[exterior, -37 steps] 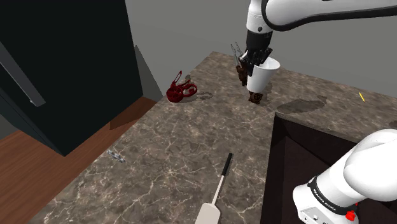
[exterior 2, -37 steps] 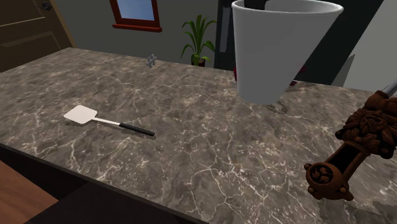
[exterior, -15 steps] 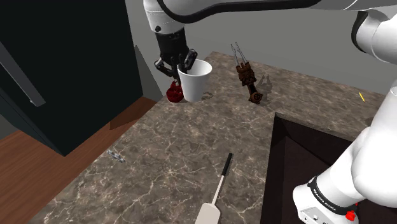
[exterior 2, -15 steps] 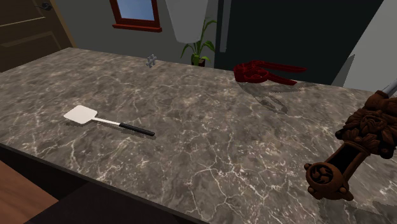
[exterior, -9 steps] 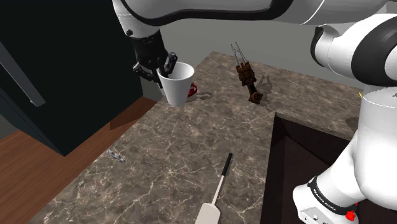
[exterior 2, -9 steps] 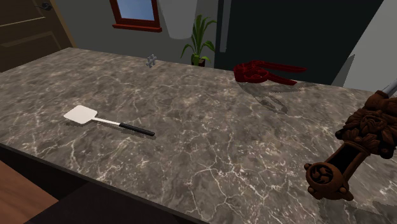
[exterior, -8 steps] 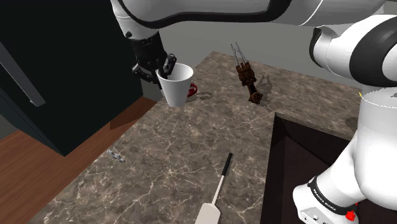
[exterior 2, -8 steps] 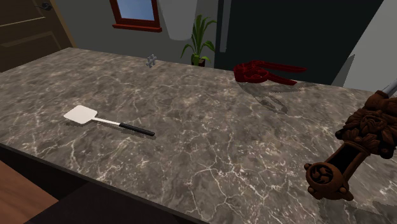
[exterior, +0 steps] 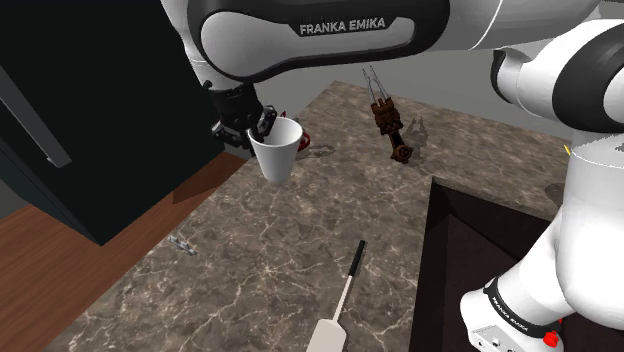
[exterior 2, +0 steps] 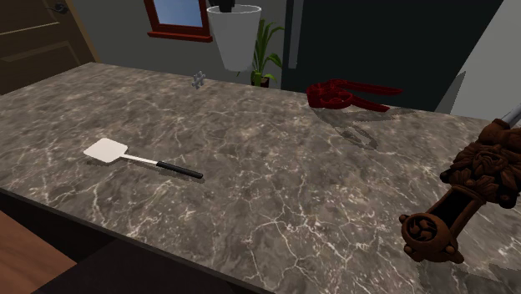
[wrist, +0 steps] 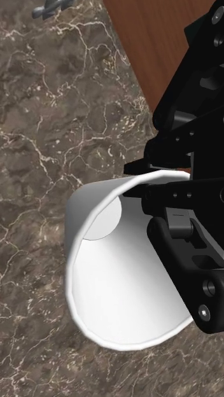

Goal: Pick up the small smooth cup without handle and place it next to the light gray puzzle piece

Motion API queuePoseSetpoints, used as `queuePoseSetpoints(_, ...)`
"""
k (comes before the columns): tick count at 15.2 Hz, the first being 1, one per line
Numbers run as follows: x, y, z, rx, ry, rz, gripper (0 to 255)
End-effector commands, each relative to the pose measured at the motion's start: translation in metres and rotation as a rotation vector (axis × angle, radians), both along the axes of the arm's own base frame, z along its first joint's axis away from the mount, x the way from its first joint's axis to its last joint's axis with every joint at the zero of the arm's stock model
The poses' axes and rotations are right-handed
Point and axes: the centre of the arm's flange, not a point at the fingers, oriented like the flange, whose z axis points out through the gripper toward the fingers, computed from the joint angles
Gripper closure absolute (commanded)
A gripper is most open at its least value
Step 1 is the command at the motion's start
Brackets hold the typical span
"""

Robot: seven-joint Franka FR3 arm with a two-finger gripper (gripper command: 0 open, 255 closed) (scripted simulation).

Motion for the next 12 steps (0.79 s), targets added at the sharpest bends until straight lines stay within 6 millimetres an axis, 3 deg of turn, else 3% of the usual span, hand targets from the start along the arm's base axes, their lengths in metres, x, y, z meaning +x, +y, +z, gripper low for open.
queuePoseSetpoints(1,0.001,0.0,-0.01,0.001,-0.001,0.0,255)
queuePoseSetpoints(12,0.001,0.0,-0.068,0.001,-0.001,0.0,255)
